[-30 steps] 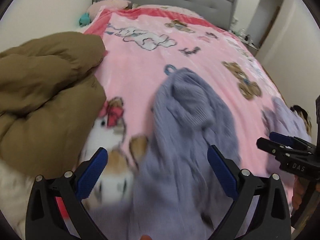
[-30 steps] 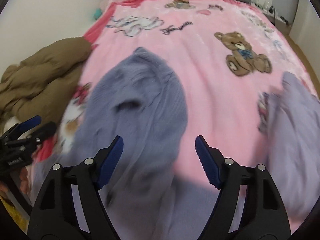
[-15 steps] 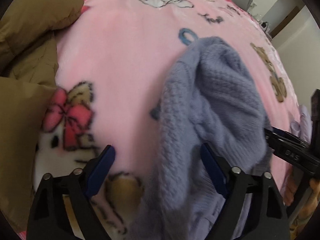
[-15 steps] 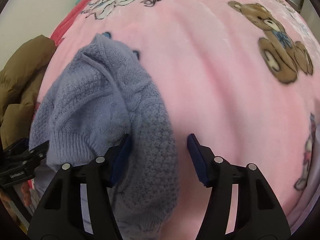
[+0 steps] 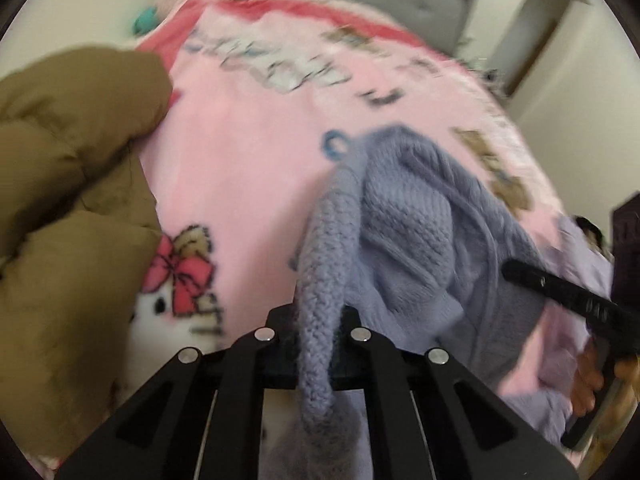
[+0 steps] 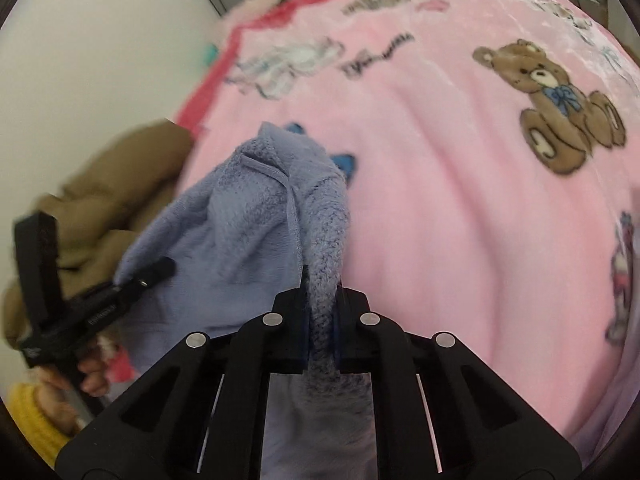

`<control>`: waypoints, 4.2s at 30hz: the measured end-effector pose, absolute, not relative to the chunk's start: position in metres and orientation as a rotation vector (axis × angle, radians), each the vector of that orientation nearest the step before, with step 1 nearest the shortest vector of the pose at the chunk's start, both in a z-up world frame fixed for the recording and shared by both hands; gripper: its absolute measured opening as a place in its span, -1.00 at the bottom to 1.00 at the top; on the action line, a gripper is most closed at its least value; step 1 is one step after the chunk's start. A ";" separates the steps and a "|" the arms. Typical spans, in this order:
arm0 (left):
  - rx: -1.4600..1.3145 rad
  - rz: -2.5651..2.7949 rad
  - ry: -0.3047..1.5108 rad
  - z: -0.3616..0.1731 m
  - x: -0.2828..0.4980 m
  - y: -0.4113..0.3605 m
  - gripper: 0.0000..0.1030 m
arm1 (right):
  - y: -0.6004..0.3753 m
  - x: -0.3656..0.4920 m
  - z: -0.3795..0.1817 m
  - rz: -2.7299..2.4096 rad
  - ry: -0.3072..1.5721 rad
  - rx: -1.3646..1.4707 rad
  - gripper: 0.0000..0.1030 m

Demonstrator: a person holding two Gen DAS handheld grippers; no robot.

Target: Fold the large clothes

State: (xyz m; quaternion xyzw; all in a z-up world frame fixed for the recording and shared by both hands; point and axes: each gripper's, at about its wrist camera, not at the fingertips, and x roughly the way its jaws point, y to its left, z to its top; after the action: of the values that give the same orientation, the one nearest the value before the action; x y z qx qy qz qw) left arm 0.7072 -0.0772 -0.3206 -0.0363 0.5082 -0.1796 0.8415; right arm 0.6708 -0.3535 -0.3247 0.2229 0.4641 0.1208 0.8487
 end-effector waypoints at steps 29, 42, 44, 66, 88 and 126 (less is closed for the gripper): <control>-0.198 -0.419 1.198 -0.361 0.433 -0.004 -0.43 | -0.317 0.393 -0.401 0.205 1.190 0.508 -0.50; 0.171 -0.648 1.065 -0.300 0.492 -0.065 0.30 | -0.308 0.459 -0.314 0.358 1.018 0.247 -0.04; 0.200 -0.671 1.099 -0.314 0.509 -0.081 0.30 | -0.301 0.482 -0.327 0.404 1.063 0.268 -0.08; 0.144 -0.685 1.092 -0.319 0.519 -0.104 -0.69 | -0.278 0.491 -0.338 0.469 1.021 0.327 -0.77; 0.207 -0.749 1.160 -0.339 0.296 -0.059 -0.60 | -0.232 0.260 -0.352 0.477 1.201 0.160 -0.76; 0.075 -0.646 1.216 -0.382 0.295 -0.030 0.14 | -0.231 0.253 -0.394 0.413 1.249 0.033 0.03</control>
State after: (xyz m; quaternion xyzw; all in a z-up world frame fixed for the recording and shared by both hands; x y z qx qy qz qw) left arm 0.2951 -0.0300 -0.3824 0.0345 0.5610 -0.2978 0.7716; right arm 0.2525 -0.2305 -0.3937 0.0154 0.5805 0.1918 0.7912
